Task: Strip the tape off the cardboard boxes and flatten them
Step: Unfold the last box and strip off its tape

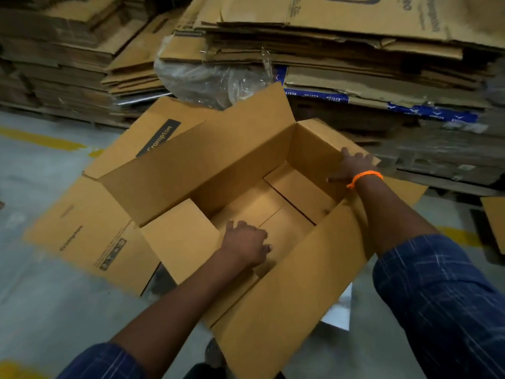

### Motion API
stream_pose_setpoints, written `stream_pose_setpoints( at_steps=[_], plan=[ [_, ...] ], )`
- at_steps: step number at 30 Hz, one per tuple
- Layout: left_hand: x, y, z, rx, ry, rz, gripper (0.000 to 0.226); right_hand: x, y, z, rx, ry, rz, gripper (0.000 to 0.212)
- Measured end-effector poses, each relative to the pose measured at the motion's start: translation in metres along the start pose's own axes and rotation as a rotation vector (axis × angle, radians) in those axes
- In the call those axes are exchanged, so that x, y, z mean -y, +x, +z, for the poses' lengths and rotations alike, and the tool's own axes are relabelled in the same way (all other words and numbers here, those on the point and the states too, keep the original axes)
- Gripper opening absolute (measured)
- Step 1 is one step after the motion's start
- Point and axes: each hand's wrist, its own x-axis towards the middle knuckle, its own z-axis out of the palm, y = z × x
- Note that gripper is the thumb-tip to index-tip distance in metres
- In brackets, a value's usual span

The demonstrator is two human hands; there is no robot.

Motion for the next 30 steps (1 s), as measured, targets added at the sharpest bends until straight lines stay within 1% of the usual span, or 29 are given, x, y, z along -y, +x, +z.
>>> stream_pose_setpoints(
  at_steps=[2, 3, 5, 6, 7, 9, 11, 12, 13, 14, 16, 17, 19, 20, 22, 23, 24, 25, 26, 27, 29, 30],
  plan=[
    [-0.001, -0.019, 0.013, 0.121, 0.043, -0.018, 0.062, -0.005, -0.024, 0.023, -0.005, -0.064, 0.102, 0.123],
    [0.002, -0.028, 0.019, 0.119, 0.064, 0.004, 0.066, -0.006, -0.039, 0.035, -0.019, -0.098, 0.139, 0.121],
    [0.017, -0.044, 0.020, -0.016, 0.077, 0.104, 0.068, 0.003, -0.068, 0.049, -0.039, -0.203, 0.146, 0.108],
    [0.027, -0.052, 0.017, -0.116, 0.054, 0.167, 0.067, 0.013, -0.086, 0.049, -0.017, -0.257, 0.099, 0.103],
    [0.037, -0.062, 0.012, -0.240, 0.004, 0.231, 0.066, 0.028, -0.103, 0.047, 0.037, -0.262, 0.015, 0.102],
    [0.055, -0.085, 0.004, -0.577, -0.156, 0.337, 0.061, 0.065, -0.147, 0.034, 0.196, -0.147, -0.230, 0.097],
    [0.073, -0.117, 0.000, -0.927, -0.303, 0.391, 0.052, 0.102, -0.194, 0.022, 0.288, -0.036, -0.472, 0.091],
    [0.085, -0.133, 0.002, -1.047, -0.345, 0.398, 0.047, 0.119, -0.218, 0.018, 0.308, 0.020, -0.567, 0.088],
    [0.100, -0.147, 0.008, -1.111, -0.382, 0.398, 0.045, 0.134, -0.242, 0.016, 0.326, 0.074, -0.649, 0.085],
    [0.115, -0.162, 0.015, -1.138, -0.415, 0.379, 0.045, 0.148, -0.264, 0.016, 0.349, 0.113, -0.724, 0.083],
    [0.147, -0.188, 0.038, -1.129, -0.465, 0.313, 0.043, 0.173, -0.300, 0.024, 0.418, 0.142, -0.815, 0.081],
    [0.162, -0.197, 0.051, -1.101, -0.478, 0.285, 0.038, 0.183, -0.312, 0.030, 0.457, 0.142, -0.832, 0.081],
    [0.184, -0.209, 0.083, -1.035, -0.391, 0.188, 0.024, 0.201, -0.334, 0.047, 0.520, 0.104, -0.868, 0.081],
    [0.192, -0.211, 0.099, -0.974, -0.298, 0.101, 0.031, 0.209, -0.342, 0.056, 0.537, 0.081, -0.884, 0.080],
    [0.203, -0.208, 0.128, -0.751, -0.184, -0.080, 0.061, 0.220, -0.355, 0.078, 0.546, 0.067, -0.889, 0.077],
    [0.206, -0.204, 0.139, -0.604, -0.199, -0.145, 0.070, 0.223, -0.359, 0.087, 0.530, 0.072, -0.877, 0.074],
    [0.208, -0.199, 0.149, -0.468, -0.241, -0.175, 0.075, 0.223, -0.362, 0.093, 0.504, 0.081, -0.861, 0.073],
    [0.209, -0.195, 0.156, -0.379, -0.302, -0.170, 0.077, 0.221, -0.365, 0.097, 0.492, 0.100, -0.845, 0.076],
    [0.210, -0.192, 0.160, -0.367, -0.366, -0.151, 0.078, 0.217, -0.368, 0.099, 0.503, 0.128, -0.831, 0.083],
    [0.209, -0.190, 0.160, -0.428, -0.436, -0.137, 0.077, 0.210, -0.372, 0.099, 0.533, 0.158, -0.827, 0.096],
    [0.207, -0.192, 0.154, -0.636, -0.612, -0.154, 0.074, 0.193, -0.386, 0.097, 0.576, 0.098, -0.837, 0.128],
    [0.205, -0.196, 0.149, -0.731, -0.698, -0.175, 0.072, 0.185, -0.395, 0.101, 0.530, -0.004, -0.837, 0.138]
  ],
)
